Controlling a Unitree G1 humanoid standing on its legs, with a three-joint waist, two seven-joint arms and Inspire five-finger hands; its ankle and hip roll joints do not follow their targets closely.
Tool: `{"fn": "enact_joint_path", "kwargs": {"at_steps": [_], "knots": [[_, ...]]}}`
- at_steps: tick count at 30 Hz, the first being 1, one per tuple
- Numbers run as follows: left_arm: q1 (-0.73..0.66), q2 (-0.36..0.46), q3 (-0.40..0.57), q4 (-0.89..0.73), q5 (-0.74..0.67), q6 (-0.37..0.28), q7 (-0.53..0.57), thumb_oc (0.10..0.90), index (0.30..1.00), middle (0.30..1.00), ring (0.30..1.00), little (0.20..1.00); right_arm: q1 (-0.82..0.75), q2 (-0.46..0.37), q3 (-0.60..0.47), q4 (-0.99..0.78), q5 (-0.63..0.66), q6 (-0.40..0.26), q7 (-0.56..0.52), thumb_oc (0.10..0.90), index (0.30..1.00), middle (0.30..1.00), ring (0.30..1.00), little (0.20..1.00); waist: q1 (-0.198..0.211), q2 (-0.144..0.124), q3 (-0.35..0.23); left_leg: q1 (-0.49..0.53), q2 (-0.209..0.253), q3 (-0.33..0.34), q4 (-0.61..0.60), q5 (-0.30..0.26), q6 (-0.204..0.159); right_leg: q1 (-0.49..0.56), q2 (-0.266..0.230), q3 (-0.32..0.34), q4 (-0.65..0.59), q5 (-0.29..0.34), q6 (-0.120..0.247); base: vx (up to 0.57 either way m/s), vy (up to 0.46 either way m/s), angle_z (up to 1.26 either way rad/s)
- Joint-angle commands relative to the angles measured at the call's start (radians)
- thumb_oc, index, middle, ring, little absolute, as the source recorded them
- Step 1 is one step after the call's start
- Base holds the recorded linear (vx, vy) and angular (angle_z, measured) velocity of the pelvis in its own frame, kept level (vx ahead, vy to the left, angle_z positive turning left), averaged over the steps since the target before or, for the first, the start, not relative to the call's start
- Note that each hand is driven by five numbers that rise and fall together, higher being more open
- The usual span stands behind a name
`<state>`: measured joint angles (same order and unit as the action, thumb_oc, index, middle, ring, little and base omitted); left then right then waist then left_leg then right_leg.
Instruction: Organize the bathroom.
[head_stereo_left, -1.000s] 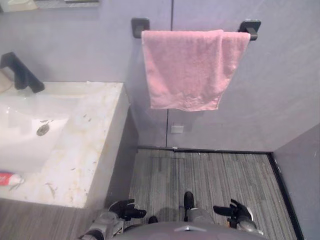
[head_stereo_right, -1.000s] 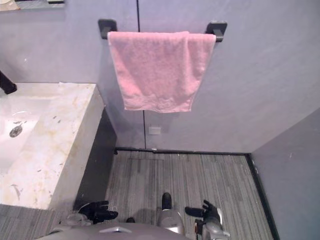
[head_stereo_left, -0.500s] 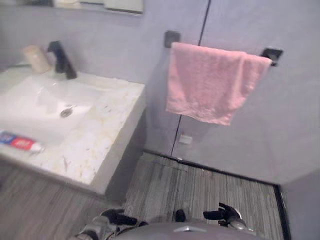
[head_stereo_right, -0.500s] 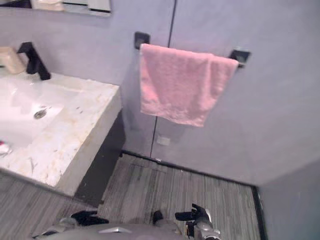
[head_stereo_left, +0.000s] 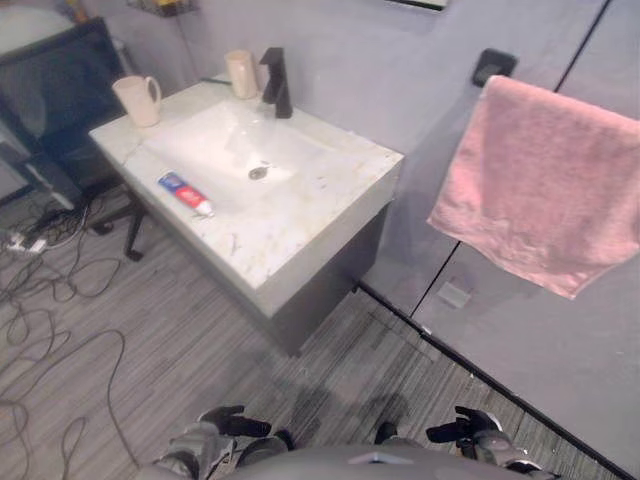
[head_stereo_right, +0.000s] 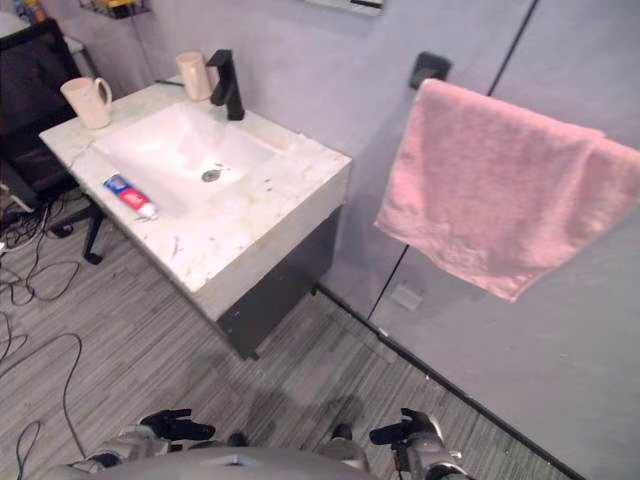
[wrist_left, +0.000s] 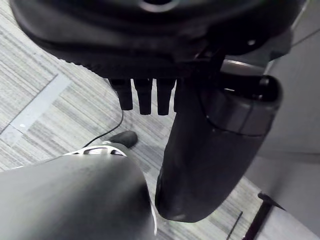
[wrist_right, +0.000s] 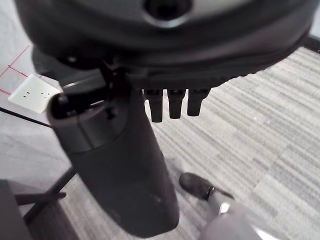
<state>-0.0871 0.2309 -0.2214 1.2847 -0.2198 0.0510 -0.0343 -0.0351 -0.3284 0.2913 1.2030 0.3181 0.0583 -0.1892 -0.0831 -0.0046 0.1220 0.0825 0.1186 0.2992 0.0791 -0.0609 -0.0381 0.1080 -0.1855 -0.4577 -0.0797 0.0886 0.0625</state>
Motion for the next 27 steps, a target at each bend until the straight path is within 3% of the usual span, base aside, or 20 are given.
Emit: {"fn": "enact_joint_path", "kwargs": {"at_steps": [1,3,5,8,11,12,13,16,19,20,27], "knots": [[0.0,0.055,-0.006,0.013,0.002,-0.013,0.018,0.8,0.9,0.9,0.9,0.9,-0.08,-0.018,-0.068,0.056,0.003,0.026,-0.028,0.8,0.9,0.9,0.9,0.9,0.012,-0.019,-0.035,0.116,-0.016,-0.082,-0.144,0.012,-0.009,-0.114,0.028,0.217,0.02,0.014,0.075,-0.07,0.458,0.81],[0.002,0.056,-0.006,0.01,0.001,-0.011,0.018,0.8,0.9,0.9,0.9,0.9,-0.09,-0.022,-0.071,0.064,-0.034,0.033,-0.022,0.8,0.9,0.9,0.9,0.9,0.013,-0.013,-0.032,0.121,-0.024,-0.092,-0.163,0.012,-0.005,-0.138,0.011,0.228,0.035,0.029,0.093,-0.06,0.37,0.58],[0.002,0.059,-0.016,0.006,0.005,-0.004,0.011,0.8,0.9,0.9,0.9,0.9,-0.093,-0.019,-0.066,0.057,0.009,0.047,-0.023,0.8,0.9,0.9,0.9,0.9,0.015,-0.013,-0.026,0.108,-0.039,-0.108,-0.166,0.01,0.005,-0.153,-0.017,0.248,0.047,0.049,0.112,-0.08,0.354,0.69],[0.001,0.056,-0.043,0.01,0.022,-0.017,0.019,0.8,0.9,0.9,0.9,0.9,-0.092,-0.011,-0.078,0.049,-0.031,0.034,-0.001,0.8,0.9,0.9,0.9,0.9,0.015,-0.013,-0.01,0.084,-0.084,-0.158,-0.163,-0.002,0.035,-0.172,-0.041,0.318,0.07,0.075,0.106,-0.08,0.345,0.62],[-0.02,0.071,-0.07,0.01,0.032,-0.008,0.001,0.8,0.9,0.9,0.9,0.9,-0.076,0.004,-0.061,0.042,-0.033,0.028,0.006,0.8,0.9,0.9,0.9,0.9,-0.027,0.006,-0.009,0.047,-0.115,-0.237,-0.166,0.012,0.062,-0.23,0.035,0.449,0.182,0.064,0.084,-0.07,0.3,0.78],[-0.023,0.072,-0.073,0.01,0.028,-0.008,0.0,0.8,0.9,0.9,0.9,0.9,-0.074,0.008,-0.061,0.041,-0.035,0.029,0.008,0.8,0.9,0.9,0.9,0.9,-0.033,0.008,-0.009,0.045,-0.116,-0.245,-0.166,0.014,0.064,-0.237,0.045,0.453,0.198,0.058,0.082,-0.02,0.212,1.04],[-0.033,0.071,-0.075,0.007,0.032,-0.01,0.002,0.8,0.9,0.9,0.9,0.9,-0.071,0.02,-0.057,0.048,-0.034,0.034,0.012,0.8,0.9,0.9,0.9,0.9,-0.046,0.016,-0.01,0.033,-0.119,-0.247,-0.166,0.032,0.068,-0.237,0.102,0.462,0.217,0.021,0.075,0.0,0.171,0.83],[-0.043,0.063,-0.072,-0.006,0.004,-0.008,0.022,0.8,0.9,0.9,0.9,0.9,-0.067,0.038,-0.044,0.068,-0.047,0.047,0.027,0.8,0.9,0.9,0.9,0.9,-0.046,0.016,-0.013,0.018,-0.13,-0.235,-0.166,0.051,0.069,-0.187,0.187,0.429,0.195,-0.06,0.038,0.02,0.127,0.28],[-0.036,0.052,-0.052,-0.02,-0.014,-0.015,0.052,0.8,0.9,0.9,0.9,0.9,-0.069,0.049,-0.028,0.089,-0.051,0.058,0.049,0.8,0.9,0.9,0.9,0.9,-0.024,-0.004,-0.014,0.014,-0.168,-0.211,-0.166,0.039,0.083,-0.143,0.21,0.389,0.128,-0.057,0.026,0.03,0.046,0.19],[-0.033,0.048,-0.043,-0.022,-0.017,-0.014,0.059,0.8,0.9,0.9,0.9,0.9,-0.071,0.05,-0.018,0.094,-0.04,0.059,0.055,0.8,0.9,0.9,0.9,0.9,-0.025,-0.003,-0.016,0.011,-0.173,-0.212,-0.166,0.04,0.089,-0.135,0.23,0.427,0.119,-0.063,0.016,0.0,0.0,0.0],[-0.006,0.035,-0.028,-0.016,-0.008,-0.036,0.064,0.8,0.9,0.9,0.9,0.9,-0.064,0.051,-0.017,0.084,-0.026,0.061,0.072,0.8,0.9,0.9,0.9,0.9,-0.005,-0.007,-0.006,0.005,-0.188,-0.199,-0.106,0.031,0.081,-0.087,0.233,0.432,0.095,-0.069,0.003,0.03,0.005,-0.01]]}}
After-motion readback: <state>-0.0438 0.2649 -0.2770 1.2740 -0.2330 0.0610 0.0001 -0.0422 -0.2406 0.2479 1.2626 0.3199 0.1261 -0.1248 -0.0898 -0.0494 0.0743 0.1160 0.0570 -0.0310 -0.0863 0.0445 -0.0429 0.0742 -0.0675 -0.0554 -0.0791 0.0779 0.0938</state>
